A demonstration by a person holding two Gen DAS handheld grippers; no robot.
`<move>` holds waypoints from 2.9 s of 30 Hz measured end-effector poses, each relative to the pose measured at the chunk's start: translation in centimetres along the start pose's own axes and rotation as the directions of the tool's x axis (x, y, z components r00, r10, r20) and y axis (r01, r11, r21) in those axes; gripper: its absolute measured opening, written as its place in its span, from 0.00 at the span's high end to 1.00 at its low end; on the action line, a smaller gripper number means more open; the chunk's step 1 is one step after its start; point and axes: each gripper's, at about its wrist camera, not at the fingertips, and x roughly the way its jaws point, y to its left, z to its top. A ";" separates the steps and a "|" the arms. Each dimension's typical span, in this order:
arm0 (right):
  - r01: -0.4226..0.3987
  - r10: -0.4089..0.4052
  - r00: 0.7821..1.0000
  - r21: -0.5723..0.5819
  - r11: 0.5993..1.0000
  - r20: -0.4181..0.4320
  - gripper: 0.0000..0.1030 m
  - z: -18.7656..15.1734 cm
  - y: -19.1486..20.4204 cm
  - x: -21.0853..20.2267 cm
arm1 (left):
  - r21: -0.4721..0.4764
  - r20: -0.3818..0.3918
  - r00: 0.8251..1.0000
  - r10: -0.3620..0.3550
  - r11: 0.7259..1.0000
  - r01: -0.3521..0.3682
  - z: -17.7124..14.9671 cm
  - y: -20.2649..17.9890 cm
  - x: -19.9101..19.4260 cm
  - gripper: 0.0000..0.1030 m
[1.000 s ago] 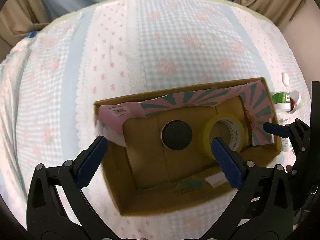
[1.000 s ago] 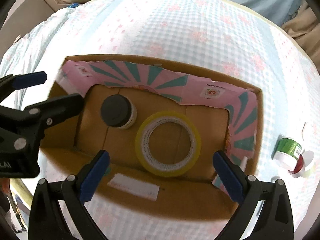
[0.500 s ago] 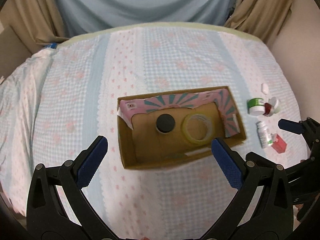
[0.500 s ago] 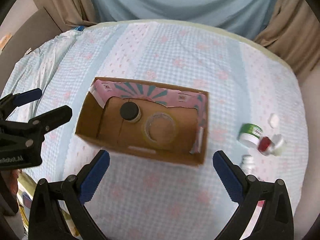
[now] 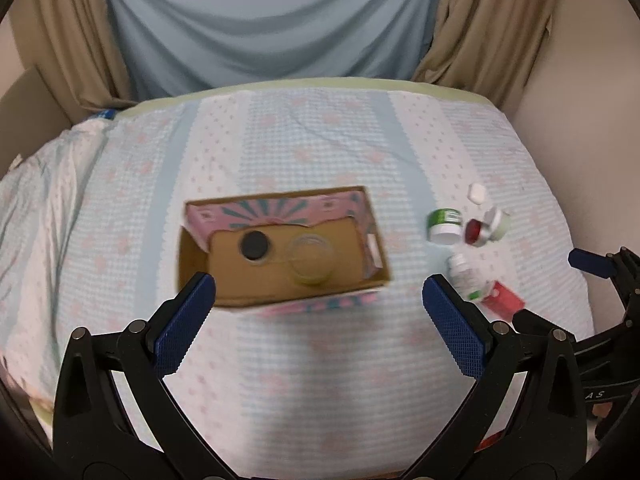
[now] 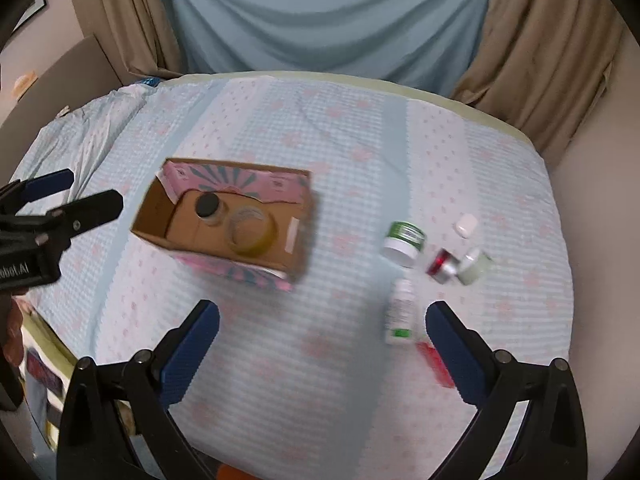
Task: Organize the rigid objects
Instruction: 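Open both grippers to release the jar and tape, then lift away, then grasp the white pill bottle with the left gripper while the right gripper grasps the red box, then carry the pill bottle and red box into the cardboard box with both tools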
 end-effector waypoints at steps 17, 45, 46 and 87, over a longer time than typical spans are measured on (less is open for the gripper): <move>-0.034 0.013 0.993 -0.173 0.984 -0.117 0.00 -7.0 -17.0 4.8 | -0.116 -0.176 0.982 -0.067 0.992 0.047 -2.6 -18.7 9.3 0.00; -0.118 0.001 0.930 -0.295 0.948 -0.368 0.24 -12.9 -17.1 24.9 | -0.168 -0.569 0.805 -0.168 0.982 0.087 -5.7 -24.0 35.9 0.20; -0.123 0.006 0.928 -0.292 0.949 -0.371 0.28 -13.0 -17.1 25.1 | -0.174 -0.575 0.800 -0.173 0.981 0.088 -5.8 -24.1 36.3 0.29; -0.079 0.082 0.964 0.020 0.997 -0.253 0.63 -8.3 -25.9 16.0 | -0.166 -0.392 0.887 -0.242 0.967 0.191 -3.7 -22.8 24.8 0.55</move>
